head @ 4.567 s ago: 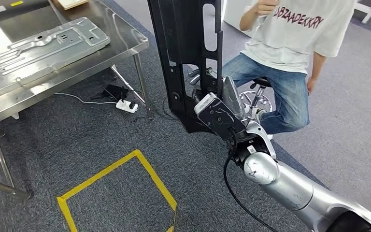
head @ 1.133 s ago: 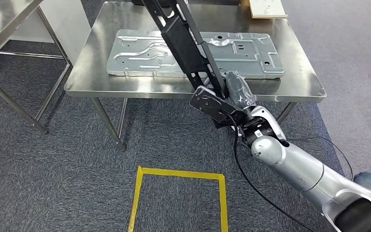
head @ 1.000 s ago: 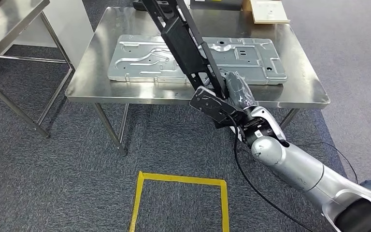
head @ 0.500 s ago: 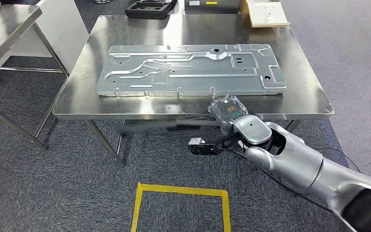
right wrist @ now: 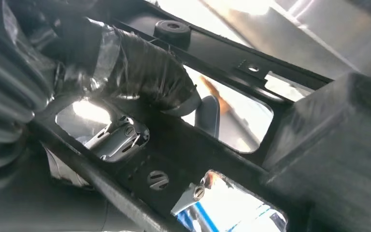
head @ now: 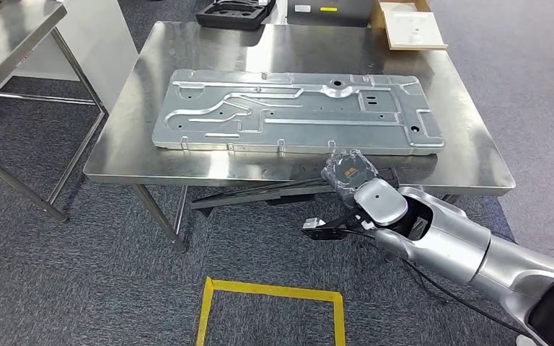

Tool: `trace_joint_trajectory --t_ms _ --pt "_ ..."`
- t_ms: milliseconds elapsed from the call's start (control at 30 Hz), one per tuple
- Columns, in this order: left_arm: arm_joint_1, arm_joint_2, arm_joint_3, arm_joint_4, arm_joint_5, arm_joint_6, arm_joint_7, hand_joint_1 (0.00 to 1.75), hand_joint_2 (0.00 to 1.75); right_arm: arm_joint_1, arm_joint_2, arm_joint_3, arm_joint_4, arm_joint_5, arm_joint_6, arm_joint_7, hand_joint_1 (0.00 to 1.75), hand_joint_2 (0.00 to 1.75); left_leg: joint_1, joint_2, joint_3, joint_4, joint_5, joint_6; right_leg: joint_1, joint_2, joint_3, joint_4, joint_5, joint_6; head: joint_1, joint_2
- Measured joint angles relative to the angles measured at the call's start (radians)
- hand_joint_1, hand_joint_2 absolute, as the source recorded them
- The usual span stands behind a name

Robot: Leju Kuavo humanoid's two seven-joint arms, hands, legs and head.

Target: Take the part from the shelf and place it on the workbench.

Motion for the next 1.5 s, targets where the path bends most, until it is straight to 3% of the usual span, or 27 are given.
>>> trace_joint_trajectory --t_ms 67,167,233,333,400,433,467,500,567,633,733,800,867,900,933,967,1033,1100,1200,1267,1367,1400,1433,1500 --pt "-0.001 -0.001 0.000 0.000 0.001 0.002 0.000 0.00 1.75 -0.005 -0.007 0.007 0.002 0.039 -0.009 -0.009 1.75 1.75 -0.003 -0.002 0.003 0.005 -0.008 -0.010 0.003 0.000 0.044 -0.101 0.040 -0.007 -0.001 0.000" --pt "0.000 -0.001 0.000 0.000 0.003 0.008 0.002 0.00 1.75 0.006 -0.021 0.012 0.000 0.134 -0.086 0.011 1.75 1.75 -0.005 -0.002 0.003 0.003 -0.008 -0.025 0.007 0.002 0.052 -0.121 0.043 -0.024 -0.002 0.000" --pt "0.001 -0.002 0.000 0.000 0.004 0.010 0.005 0.00 1.75 0.016 -0.032 0.008 -0.007 0.202 -0.150 0.021 1.75 1.75 -0.003 0.000 -0.007 0.027 -0.026 -0.035 0.003 0.002 0.055 -0.127 0.047 -0.037 -0.003 0.000" --pt "0.000 -0.002 0.000 0.000 0.003 0.010 0.010 0.00 1.75 0.045 -0.045 -0.020 -0.021 0.258 -0.247 0.032 1.75 1.75 -0.001 0.003 -0.078 0.189 -0.115 -0.045 0.004 0.001 0.058 -0.131 0.050 -0.051 -0.007 0.000" --pt "0.001 -0.002 0.000 0.000 0.002 0.010 0.013 0.00 1.75 0.086 -0.051 -0.060 -0.038 0.266 -0.327 0.041 1.75 1.75 0.000 0.003 -0.115 0.276 -0.143 -0.046 0.007 0.000 0.058 -0.129 0.049 -0.053 -0.007 0.000" --pt "0.003 -0.002 -0.001 0.000 0.001 0.010 0.014 0.00 1.75 0.106 -0.052 -0.086 -0.049 0.251 -0.363 0.043 1.75 1.75 0.000 0.003 -0.108 0.268 -0.131 -0.044 0.009 0.000 0.058 -0.128 0.049 -0.053 -0.007 0.000" --pt "0.004 -0.003 -0.001 0.000 0.002 0.011 0.015 0.00 1.75 0.123 -0.053 -0.115 -0.063 0.219 -0.398 0.045 1.75 1.75 -0.001 0.003 -0.083 0.223 -0.105 -0.041 0.010 0.000 0.058 -0.127 0.049 -0.053 -0.007 0.000" --pt "0.004 -0.003 -0.001 0.000 0.002 0.011 0.014 0.00 1.75 0.138 -0.053 -0.144 -0.079 0.174 -0.430 0.047 1.75 1.75 -0.002 0.003 -0.045 0.156 -0.075 -0.036 0.010 0.000 0.058 -0.125 0.049 -0.052 -0.007 0.000" --pt "0.001 -0.002 -0.001 0.000 0.004 0.012 0.013 0.00 1.75 0.160 -0.052 -0.196 -0.112 0.090 -0.477 0.049 1.75 1.75 -0.007 0.004 0.018 0.040 -0.042 -0.026 0.014 0.001 0.057 -0.122 0.048 -0.047 -0.006 0.000" --pt "0.000 -0.001 -0.001 0.000 0.005 0.013 0.012 0.00 1.75 0.176 -0.051 -0.234 -0.139 0.051 -0.493 0.051 1.75 1.75 -0.013 0.004 0.034 0.005 -0.040 -0.019 0.015 0.001 0.056 -0.124 0.049 -0.037 -0.005 0.000" --pt "-0.001 -0.002 -0.001 0.000 0.008 0.016 0.008 0.00 1.75 0.198 -0.047 -0.285 -0.171 -0.039 -0.532 0.042 1.75 1.75 -0.006 0.004 0.039 -0.011 -0.024 -0.003 0.014 0.000 0.051 -0.116 0.042 -0.019 -0.003 0.000" --pt "-0.001 -0.003 -0.001 0.000 0.013 0.024 0.003 0.00 1.75 0.204 -0.045 -0.310 -0.192 -0.143 -0.580 0.030 1.75 1.75 -0.001 0.005 0.041 -0.020 -0.016 0.004 0.011 0.000 0.014 -0.036 -0.010 -0.011 0.002 0.000" --pt "0.000 -0.005 -0.001 0.000 0.020 0.030 -0.001 0.00 1.75 0.203 -0.043 -0.326 -0.219 -0.236 -0.621 0.031 1.75 1.75 -0.001 0.006 0.039 -0.020 -0.015 0.007 0.007 0.000 -0.043 0.094 -0.070 -0.004 0.006 0.000" --pt "0.000 -0.006 -0.001 0.000 0.022 0.030 -0.002 0.00 1.75 0.201 -0.042 -0.332 -0.233 -0.262 -0.634 0.040 1.75 1.75 0.000 0.006 0.038 -0.020 -0.016 0.006 0.004 0.000 -0.061 0.135 -0.080 -0.001 0.006 0.000" --pt "0.000 -0.006 -0.001 0.000 0.023 0.027 -0.004 0.00 1.75 0.198 -0.042 -0.337 -0.245 -0.269 -0.639 0.055 1.75 1.75 0.001 0.006 0.039 -0.019 -0.017 0.005 0.001 0.000 -0.061 0.139 -0.071 0.002 0.006 0.000" --pt "0.000 -0.006 0.000 0.000 0.024 0.019 -0.004 0.00 1.75 0.193 -0.044 -0.343 -0.256 -0.258 -0.635 0.075 1.75 1.75 0.002 0.006 0.040 -0.017 -0.018 0.003 -0.003 -0.001 -0.042 0.102 -0.044 0.005 0.006 0.000" --pt "0.000 -0.007 0.000 0.000 0.028 0.002 -0.006 0.00 1.75 0.182 -0.056 -0.358 -0.273 -0.219 -0.609 0.114 1.75 1.75 0.004 0.004 0.039 -0.008 -0.025 -0.006 -0.008 -0.003 0.025 -0.031 0.013 0.009 0.006 0.000" --pt "0.001 -0.006 0.000 0.000 0.032 -0.010 -0.007 0.00 1.75 0.177 -0.075 -0.371 -0.280 -0.189 -0.583 0.132 1.75 1.75 0.002 0.001 0.034 0.001 -0.031 -0.016 -0.005 -0.001 0.065 -0.113 0.032 0.001 0.007 0.000" --pt "0.003 -0.007 -0.001 0.000 0.036 -0.015 -0.008 0.00 1.75 0.182 -0.099 -0.383 -0.281 -0.176 -0.564 0.136 1.75 1.75 0.001 0.001 0.029 -0.001 -0.033 -0.032 -0.003 0.003 0.066 -0.123 0.031 -0.021 0.008 0.000" --pt "0.001 -0.008 -0.001 0.000 0.035 -0.018 -0.009 0.00 1.75 0.184 -0.110 -0.391 -0.281 -0.171 -0.540 0.141 1.75 1.75 0.003 0.003 0.014 0.031 -0.055 -0.041 -0.005 0.004 0.068 -0.128 0.033 -0.035 0.006 0.000" --pt "-0.002 -0.008 -0.001 0.000 0.032 -0.021 -0.009 0.00 1.75 0.193 -0.123 -0.399 -0.277 -0.169 -0.511 0.145 1.75 1.75 0.004 0.004 -0.075 0.205 -0.128 -0.047 -0.002 0.003 0.072 -0.129 0.029 -0.048 0.003 0.000" --pt "-0.001 -0.008 -0.001 0.000 0.031 -0.022 -0.009 0.00 1.75 0.201 -0.127 -0.399 -0.274 -0.169 -0.508 0.145 1.75 1.75 0.004 0.004 -0.106 0.257 -0.139 -0.047 0.000 0.003 0.073 -0.129 0.027 -0.051 0.003 0.000" --pt "0.001 -0.008 -0.001 0.000 0.031 -0.024 -0.009 0.00 1.75 0.209 -0.130 -0.399 -0.271 -0.169 -0.506 0.145 1.75 1.75 0.004 0.004 -0.123 0.278 -0.133 -0.045 0.003 0.004 0.075 -0.128 0.024 -0.052 0.003 0.000" --pt "0.003 -0.008 -0.001 0.000 0.031 -0.026 -0.009 0.00 1.75 0.222 -0.136 -0.399 -0.264 -0.169 -0.505 0.145 1.75 1.75 0.002 0.004 -0.104 0.212 -0.072 -0.037 0.007 0.006 0.083 -0.125 0.016 -0.053 0.004 0.000"
